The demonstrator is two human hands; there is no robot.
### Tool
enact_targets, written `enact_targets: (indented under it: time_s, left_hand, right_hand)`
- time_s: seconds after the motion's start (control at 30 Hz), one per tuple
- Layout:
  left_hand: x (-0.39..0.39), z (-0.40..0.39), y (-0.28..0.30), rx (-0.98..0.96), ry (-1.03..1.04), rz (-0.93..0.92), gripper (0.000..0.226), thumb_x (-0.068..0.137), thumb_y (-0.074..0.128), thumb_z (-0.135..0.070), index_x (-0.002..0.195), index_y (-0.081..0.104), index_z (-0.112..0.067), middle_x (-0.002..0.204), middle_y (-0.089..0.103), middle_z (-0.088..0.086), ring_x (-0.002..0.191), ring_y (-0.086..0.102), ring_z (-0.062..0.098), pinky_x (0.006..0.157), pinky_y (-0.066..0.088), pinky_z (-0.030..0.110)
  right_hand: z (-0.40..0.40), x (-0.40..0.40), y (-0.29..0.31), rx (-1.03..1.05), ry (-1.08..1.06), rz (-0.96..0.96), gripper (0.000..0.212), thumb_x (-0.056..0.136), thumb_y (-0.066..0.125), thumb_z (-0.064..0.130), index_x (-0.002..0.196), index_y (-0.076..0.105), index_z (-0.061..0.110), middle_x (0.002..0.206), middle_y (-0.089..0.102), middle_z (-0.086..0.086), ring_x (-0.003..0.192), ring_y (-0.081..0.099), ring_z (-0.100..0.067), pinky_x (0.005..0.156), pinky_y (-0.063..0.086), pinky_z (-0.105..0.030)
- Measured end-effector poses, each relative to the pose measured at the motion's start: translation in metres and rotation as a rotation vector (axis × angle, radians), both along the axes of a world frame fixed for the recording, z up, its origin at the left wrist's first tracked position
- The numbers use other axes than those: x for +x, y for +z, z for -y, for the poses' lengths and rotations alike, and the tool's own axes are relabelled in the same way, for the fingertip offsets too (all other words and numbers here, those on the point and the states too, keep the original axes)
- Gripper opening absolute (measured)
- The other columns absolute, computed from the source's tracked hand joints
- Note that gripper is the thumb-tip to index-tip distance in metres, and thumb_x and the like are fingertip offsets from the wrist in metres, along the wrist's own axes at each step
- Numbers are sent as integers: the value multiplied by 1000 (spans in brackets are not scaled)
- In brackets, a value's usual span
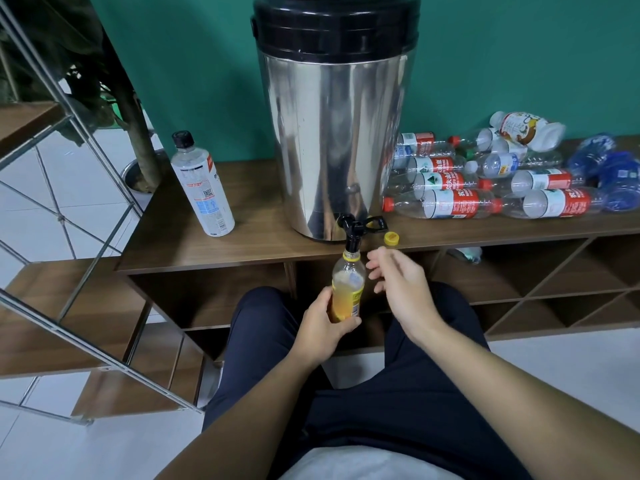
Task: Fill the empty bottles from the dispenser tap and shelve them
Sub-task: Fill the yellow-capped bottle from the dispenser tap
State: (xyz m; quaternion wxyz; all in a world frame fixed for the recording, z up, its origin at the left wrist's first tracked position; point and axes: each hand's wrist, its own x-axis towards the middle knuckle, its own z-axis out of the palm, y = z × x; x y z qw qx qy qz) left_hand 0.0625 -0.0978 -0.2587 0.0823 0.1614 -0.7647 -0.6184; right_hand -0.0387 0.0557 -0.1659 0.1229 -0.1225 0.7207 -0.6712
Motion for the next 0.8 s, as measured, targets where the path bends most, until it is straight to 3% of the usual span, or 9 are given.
enact_targets:
  time_s: [0.1,0.27,0.43,0.8]
  left_hand:
    - [1,0,1,-9,-2,-3,60,87,94,-28,138,64,-37,125,79,-7,117,76,16,108,61,54]
    - [4,-3,3,0,-18,-21,57,91,91,-20,140,66,-34,128,79,-3,120,76,22,108,60,57]
    - [7,-8,5,40,-18,-3,56,91,90,-10,138,66,-30,128,79,-1,123,75,23,110,59,58]
    - [14,-9,8,39,-59,7,63,96,85,-4,148,61,-28,135,76,-8,132,70,12,117,56,44]
  right_hand:
    - [-1,16,-27,86,70,-58,18,109,65,44,117,77,34,115,77,12,110,71,-3,95,59,-35]
    - [-4,24,-52,149,148,-150,31,108,70,37,138,70,32,134,73,13,124,68,-4,101,55,-24]
    - [-16,28,-69,101,252,-41,28,109,69,17,135,74,24,123,80,8,117,76,-13,97,63,-32]
    - [-19,32,-63,25,258,18,27,105,73,9,127,77,24,121,82,8,116,76,-9,93,59,-21]
